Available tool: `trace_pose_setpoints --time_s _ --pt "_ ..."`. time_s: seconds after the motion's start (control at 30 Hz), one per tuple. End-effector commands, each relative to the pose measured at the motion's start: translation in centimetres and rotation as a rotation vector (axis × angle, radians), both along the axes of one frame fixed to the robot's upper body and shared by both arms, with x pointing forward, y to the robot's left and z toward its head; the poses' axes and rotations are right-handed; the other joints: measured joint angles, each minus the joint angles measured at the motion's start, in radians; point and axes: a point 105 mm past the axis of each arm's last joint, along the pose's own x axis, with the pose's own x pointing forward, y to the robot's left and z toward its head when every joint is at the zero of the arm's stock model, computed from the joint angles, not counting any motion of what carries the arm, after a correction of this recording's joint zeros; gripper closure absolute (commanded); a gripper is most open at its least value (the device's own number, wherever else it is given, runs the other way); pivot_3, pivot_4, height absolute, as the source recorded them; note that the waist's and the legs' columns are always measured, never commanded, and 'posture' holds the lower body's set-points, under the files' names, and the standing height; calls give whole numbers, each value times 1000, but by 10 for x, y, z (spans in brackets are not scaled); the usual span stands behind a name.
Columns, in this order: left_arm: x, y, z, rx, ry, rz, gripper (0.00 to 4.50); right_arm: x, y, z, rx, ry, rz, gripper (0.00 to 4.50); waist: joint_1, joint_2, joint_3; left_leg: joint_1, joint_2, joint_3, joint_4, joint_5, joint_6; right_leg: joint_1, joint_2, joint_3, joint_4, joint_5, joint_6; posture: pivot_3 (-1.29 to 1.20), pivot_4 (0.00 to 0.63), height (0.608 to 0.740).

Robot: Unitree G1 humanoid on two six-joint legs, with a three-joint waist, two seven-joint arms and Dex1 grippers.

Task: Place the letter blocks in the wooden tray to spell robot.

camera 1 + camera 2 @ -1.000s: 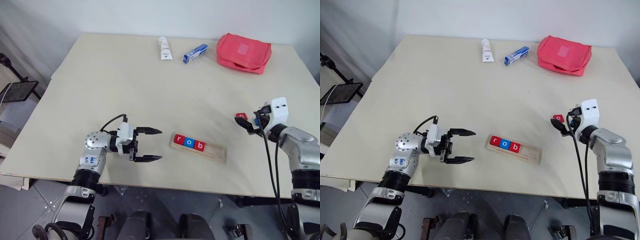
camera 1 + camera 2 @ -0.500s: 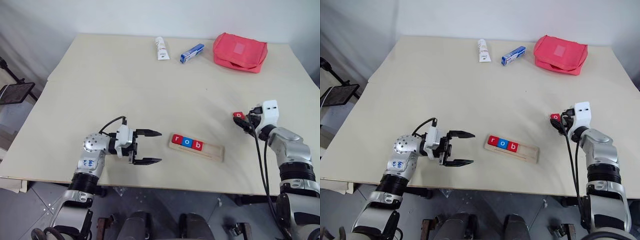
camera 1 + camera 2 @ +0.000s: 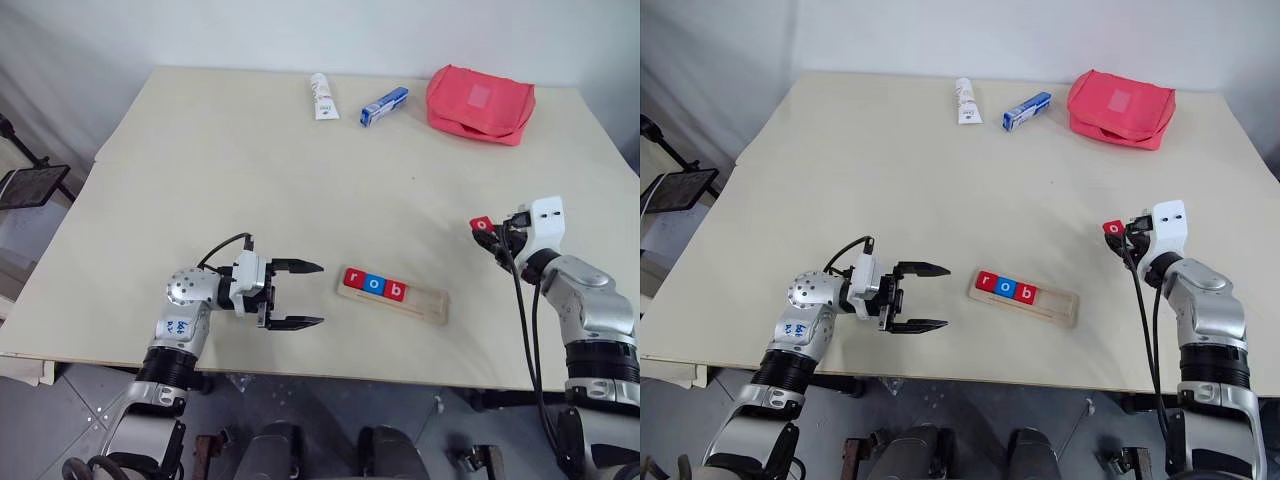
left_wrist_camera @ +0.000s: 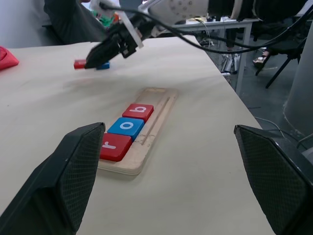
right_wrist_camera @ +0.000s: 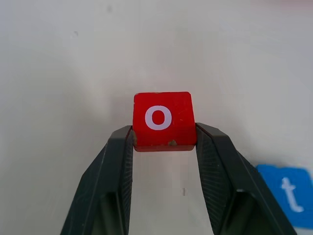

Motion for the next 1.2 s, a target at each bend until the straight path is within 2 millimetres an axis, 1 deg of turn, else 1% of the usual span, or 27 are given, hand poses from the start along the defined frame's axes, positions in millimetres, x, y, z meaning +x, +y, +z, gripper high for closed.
trace_pose_setpoints --time_s 0.03,0.17,0.2,0.3,0.43,0.53,0.73,0.93,1.0,1.03,1.2 --pt "2 -1 6 -14 -18 -9 0 -23 4 27 1 -77 -22 3059 4 0 0 0 0 0 0 0 0 0 0 0 0 0 0 0 150 740" --pt "3 -1 5 -16 -16 -12 0 -50 9 27 12 -72 -65 3059 9 0 0 0 0 0 0 0 0 0 0 0 0 0 0 0 150 740" --pt "4 0 5 -16 -14 -12 0 -60 11 25 16 -65 -87 3059 10 0 0 0 0 0 0 0 0 0 0 0 0 0 0 0 150 740" --pt "5 1 4 -13 -8 -14 0 -91 16 9 48 -28 -160 3059 21 0 0 1 0 0 -1 0 0 0 0 1 1 0 0 0 150 740" --pt "6 0 4 -14 -6 -19 0 -109 13 -11 76 29 -245 3059 21 0 0 1 -1 1 -1 0 0 0 0 3 1 0 0 0 150 740" --pt "6 -1 4 -14 -7 -26 0 -114 10 -22 95 56 -289 3059 20 0 0 2 -2 2 -1 0 0 0 0 4 0 0 0 0 150 740" --pt "6 0 5 -11 -4 -34 0 -118 11 -34 123 83 -322 3059 18 0 0 2 -1 2 -1 0 0 0 1 5 1 0 0 0 150 740" --pt "5 2 4 -4 2 -35 0 -118 9 -38 131 87 -336 3059 18 0 0 2 -1 2 -1 0 0 0 1 5 1 0 0 0 150 740" --pt "5 3 3 -4 3 -32 0 -117 9 -40 130 92 -334 2331 18 0 0 2 -1 2 -1 0 0 0 1 5 1 0 0 0 150 740" --pt "5 3 3 -5 2 -31 0 -117 9 -41 128 94 -333 2059 18 0 0 2 -1 2 -1 0 0 0 1 5 1 0 0 0 150 740" --pt "4 3 3 -8 1 -26 0 -119 12 -41 121 90 -312 390 19 0 0 2 -2 2 -1 0 0 0 1 5 1 0 0 0 150 740"
